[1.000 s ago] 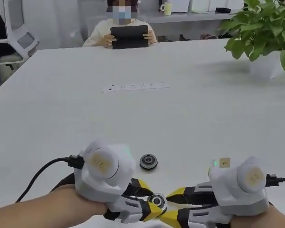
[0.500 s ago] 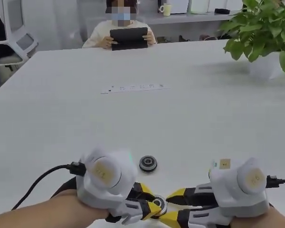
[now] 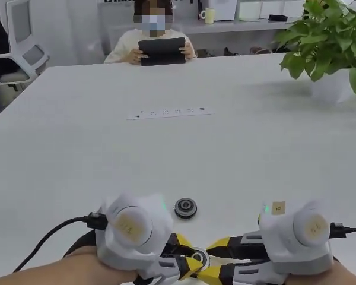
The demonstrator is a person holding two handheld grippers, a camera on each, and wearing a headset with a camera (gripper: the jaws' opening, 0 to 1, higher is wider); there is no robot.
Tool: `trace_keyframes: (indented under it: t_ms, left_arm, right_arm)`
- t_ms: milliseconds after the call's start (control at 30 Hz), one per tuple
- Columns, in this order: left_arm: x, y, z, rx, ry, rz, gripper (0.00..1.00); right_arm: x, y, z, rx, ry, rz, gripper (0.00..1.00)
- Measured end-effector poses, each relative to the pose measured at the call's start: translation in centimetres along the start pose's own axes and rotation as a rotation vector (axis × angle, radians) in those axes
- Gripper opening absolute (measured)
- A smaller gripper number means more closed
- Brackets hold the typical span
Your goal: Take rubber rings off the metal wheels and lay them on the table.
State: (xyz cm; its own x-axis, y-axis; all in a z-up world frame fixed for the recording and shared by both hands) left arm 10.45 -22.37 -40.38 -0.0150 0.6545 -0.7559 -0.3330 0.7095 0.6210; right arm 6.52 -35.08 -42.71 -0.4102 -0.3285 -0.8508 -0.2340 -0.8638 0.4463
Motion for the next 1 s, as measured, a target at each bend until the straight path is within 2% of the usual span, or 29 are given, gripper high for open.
trace_keyframes:
  t_ms: [300, 400, 633, 1000]
  left_arm:
    - [-0.01, 0.02, -0.15, -0.013, 0.005, -0.001, 0.07]
    - [0.0, 0.02, -0.17, -0.016, 0.007, -0.001, 0.07]
    - [0.02, 0.01, -0.23, -0.021, 0.008, -0.003, 0.07]
    - [0.02, -0.03, -0.24, -0.023, 0.011, -0.006, 0.07]
  right_arm:
    - [0.03, -0.18, -0.07, 0.002, 0.028, 0.021, 0.25]
    - [0.11, -0.3, -0.07, 0.007, 0.055, 0.046, 0.25]
    - [-0.07, -0.24, 0.1, 0.014, 0.092, 0.069, 0.24]
    - [-0.01, -0.09, 0.11, 0.013, 0.087, 0.065, 0.23]
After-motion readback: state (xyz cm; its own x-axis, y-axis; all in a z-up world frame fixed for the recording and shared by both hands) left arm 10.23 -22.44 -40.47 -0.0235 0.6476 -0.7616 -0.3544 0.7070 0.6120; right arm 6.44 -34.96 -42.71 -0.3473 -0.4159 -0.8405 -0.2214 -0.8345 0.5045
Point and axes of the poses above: the centre of the closed fingertips' face, and the gripper's own axes: y roughly backward along the fingers, z roughly to its left, x roughly out of its underside, the point moved 9 cm from there along y, roughly backward along the fingers, and after that the axes turned 15 degrees about -x, right-handed, at the moved point
